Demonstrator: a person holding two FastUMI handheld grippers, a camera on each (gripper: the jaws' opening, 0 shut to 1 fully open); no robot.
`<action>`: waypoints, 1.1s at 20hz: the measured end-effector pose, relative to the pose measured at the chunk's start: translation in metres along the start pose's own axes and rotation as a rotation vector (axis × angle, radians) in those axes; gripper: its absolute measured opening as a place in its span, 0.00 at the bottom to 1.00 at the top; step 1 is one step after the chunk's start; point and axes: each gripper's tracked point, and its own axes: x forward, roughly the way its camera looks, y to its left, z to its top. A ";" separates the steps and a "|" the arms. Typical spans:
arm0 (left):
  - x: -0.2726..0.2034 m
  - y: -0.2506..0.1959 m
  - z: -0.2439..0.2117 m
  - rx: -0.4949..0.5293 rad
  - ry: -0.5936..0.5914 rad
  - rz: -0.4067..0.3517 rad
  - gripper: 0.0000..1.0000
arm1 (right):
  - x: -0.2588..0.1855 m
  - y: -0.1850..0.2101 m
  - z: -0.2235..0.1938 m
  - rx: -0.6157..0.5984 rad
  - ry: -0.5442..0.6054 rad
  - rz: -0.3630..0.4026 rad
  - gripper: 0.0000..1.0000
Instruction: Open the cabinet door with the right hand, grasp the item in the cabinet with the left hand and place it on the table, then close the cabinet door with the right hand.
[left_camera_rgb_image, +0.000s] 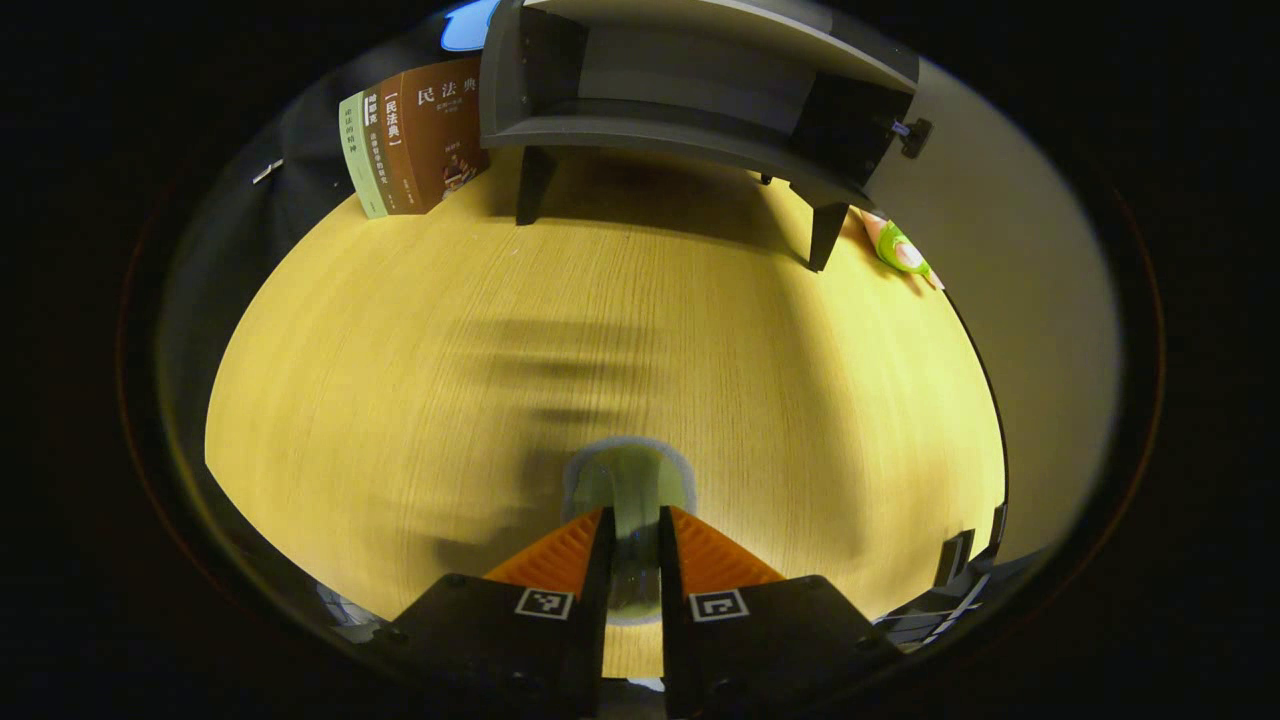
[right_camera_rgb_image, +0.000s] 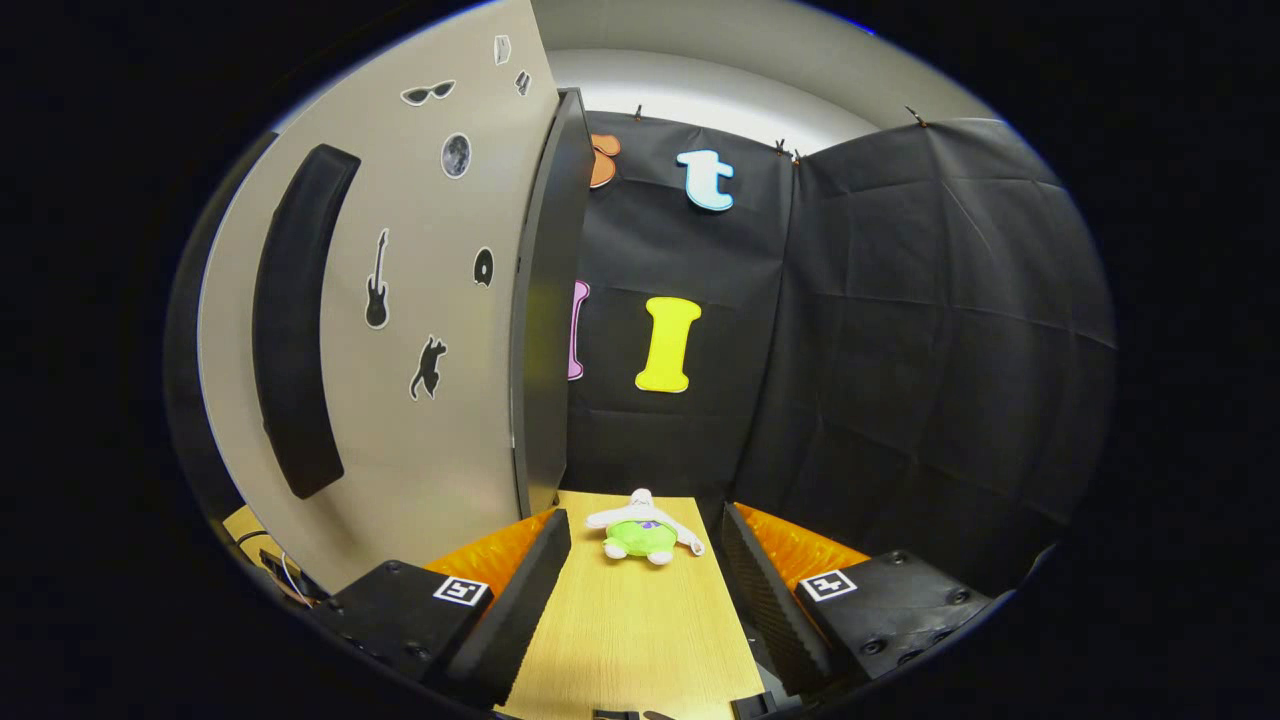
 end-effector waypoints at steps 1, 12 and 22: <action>-0.001 0.001 -0.001 0.000 0.005 0.002 0.36 | 0.000 -0.001 -0.001 0.001 0.003 0.001 0.96; -0.028 0.004 0.011 0.040 -0.042 -0.018 0.68 | -0.006 0.023 0.018 0.042 -0.042 0.099 0.97; -0.235 -0.019 0.205 0.222 -0.778 -0.139 0.70 | -0.062 0.051 0.065 0.166 -0.192 0.303 0.97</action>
